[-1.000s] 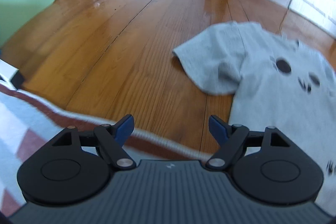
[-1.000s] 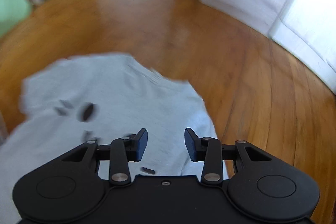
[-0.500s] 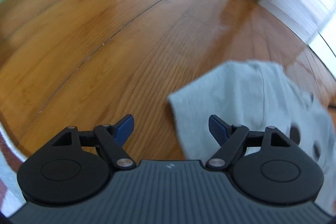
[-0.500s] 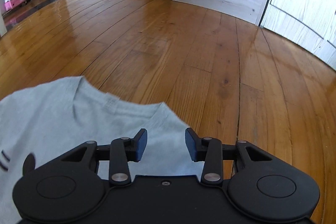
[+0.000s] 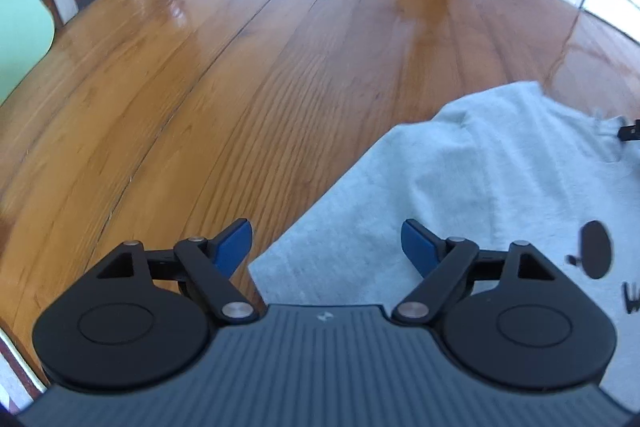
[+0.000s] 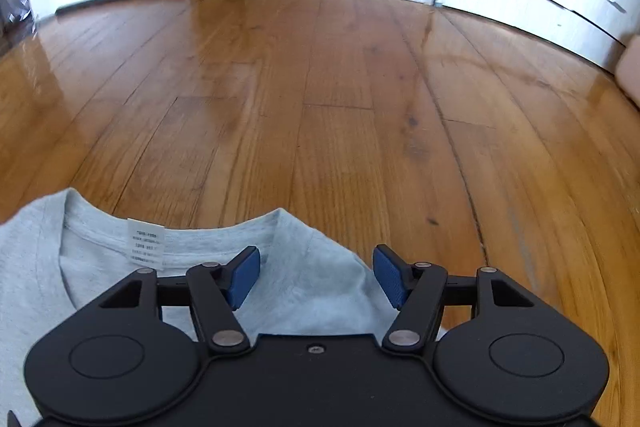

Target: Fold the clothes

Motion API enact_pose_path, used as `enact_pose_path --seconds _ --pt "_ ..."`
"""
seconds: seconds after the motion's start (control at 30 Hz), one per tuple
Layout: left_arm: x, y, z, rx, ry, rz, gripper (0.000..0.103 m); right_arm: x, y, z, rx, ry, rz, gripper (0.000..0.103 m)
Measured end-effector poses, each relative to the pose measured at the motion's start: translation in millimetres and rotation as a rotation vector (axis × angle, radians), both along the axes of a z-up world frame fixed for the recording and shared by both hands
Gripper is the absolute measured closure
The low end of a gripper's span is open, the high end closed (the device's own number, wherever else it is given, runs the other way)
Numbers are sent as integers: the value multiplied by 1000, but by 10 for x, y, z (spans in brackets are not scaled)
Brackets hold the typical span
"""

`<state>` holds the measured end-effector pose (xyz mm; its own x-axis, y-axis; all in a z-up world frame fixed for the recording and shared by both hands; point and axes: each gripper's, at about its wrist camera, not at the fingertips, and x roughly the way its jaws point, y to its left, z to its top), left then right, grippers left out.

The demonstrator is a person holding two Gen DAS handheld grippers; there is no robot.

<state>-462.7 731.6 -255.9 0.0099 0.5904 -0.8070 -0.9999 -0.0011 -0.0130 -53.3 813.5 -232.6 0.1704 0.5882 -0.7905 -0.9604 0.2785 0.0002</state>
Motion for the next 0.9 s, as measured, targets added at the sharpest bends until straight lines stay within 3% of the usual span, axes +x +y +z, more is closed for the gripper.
enact_pose_path --seconds 0.07,0.13,0.17,0.2,0.23,0.27,0.3,0.37,0.43,0.5,0.6,0.77,0.83,0.9 --pt "-58 102 -75 -42 -38 43 17 -14 28 -17 -4 -6 23 37" --pt "-90 176 -149 -69 -94 59 2 2 43 6 -7 2 67 57" --pt "-67 182 -160 -59 -101 44 1 4 19 65 11 -10 79 60" --pt "-27 182 -166 -50 -87 30 1 5 -6 125 28 -22 92 79" --pt "13 182 -172 -41 -72 16 2 7 -30 184 46 -34 104 89" --pt "48 177 -170 -28 -60 3 15 8 -55 243 64 -46 116 89" --pt "70 161 -146 -7 -51 -12 52 9 -79 302 81 -58 128 90" --pt "114 130 -98 35 -33 -41 100 12 -128 420 117 -82 152 91" --pt "81 79 25 112 -35 -16 101 18 -209 546 166 -94 148 92" --pt "15 -31 262 238 -4 9 101 12 -288 636 211 -114 136 92" --pt "-75 -169 594 362 8 42 101 -16 -291 559 206 -185 149 93" --pt "-89 -233 793 419 -33 25 101 -127 -135 249 101 -308 153 93" --pt "-22 -203 749 373 -49 3 101 -177 -36 180 39 -256 128 91" --pt "30 -295 730 316 -164 -34 101 -353 -114 310 76 -205 128 82"
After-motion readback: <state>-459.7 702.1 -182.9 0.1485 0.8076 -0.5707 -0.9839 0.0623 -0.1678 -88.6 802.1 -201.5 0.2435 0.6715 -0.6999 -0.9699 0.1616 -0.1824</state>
